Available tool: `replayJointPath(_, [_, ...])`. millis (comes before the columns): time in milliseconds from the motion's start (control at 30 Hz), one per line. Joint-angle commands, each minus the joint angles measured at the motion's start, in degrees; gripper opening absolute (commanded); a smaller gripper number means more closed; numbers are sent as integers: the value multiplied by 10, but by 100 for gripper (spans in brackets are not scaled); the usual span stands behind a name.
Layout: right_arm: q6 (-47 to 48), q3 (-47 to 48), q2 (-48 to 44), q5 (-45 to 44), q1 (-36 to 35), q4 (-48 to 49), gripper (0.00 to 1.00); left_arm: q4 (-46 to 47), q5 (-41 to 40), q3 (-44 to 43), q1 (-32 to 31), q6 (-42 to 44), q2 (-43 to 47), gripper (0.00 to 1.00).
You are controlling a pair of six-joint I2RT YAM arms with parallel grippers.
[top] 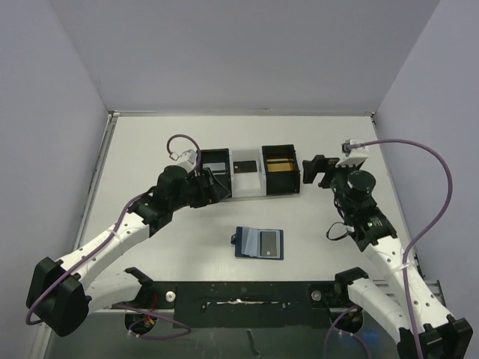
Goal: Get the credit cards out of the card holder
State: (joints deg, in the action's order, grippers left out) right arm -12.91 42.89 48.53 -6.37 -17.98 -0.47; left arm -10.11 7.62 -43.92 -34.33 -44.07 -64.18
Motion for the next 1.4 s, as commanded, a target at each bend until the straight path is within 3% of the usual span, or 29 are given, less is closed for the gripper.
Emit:
replayJointPath(0, [-164, -64, -86, -9, 3, -90, 98, 95, -26, 31, 8, -50, 21, 74])
replayJointPath(167, [-266, -172, -199, 56, 3, -74, 98, 171, 30, 84, 20, -109, 25, 74])
replayJointPath(233, [-320, -205, -229, 81, 3, -68, 98, 194, 92, 93, 39, -116, 15, 74])
replayJointPath(433, [-409, -279, -227, 206, 2, -22, 98, 190, 184, 48, 32, -107, -77, 76])
replayJointPath(567, [-433, -307, -194, 291, 1, 28, 98, 159, 155, 5, -18, -83, -111, 77])
replayJointPath(733, [-455, -318, -152, 315, -7, 32, 100, 137, 126, -45, -95, -68, -168, 71])
replayJointPath(967, [-479, -336, -137, 303, -41, 11, 65, 127, 92, -70, -165, -80, -242, 52])
replayJointPath(1100, [-473, -332, -121, 288, -66, -13, 48, 111, 80, -79, -188, -83, -271, 48])
replayJointPath(1367, [-473, -323, -59, 267, -94, -2, 37, 82, 57, -91, -193, -83, -301, 43])
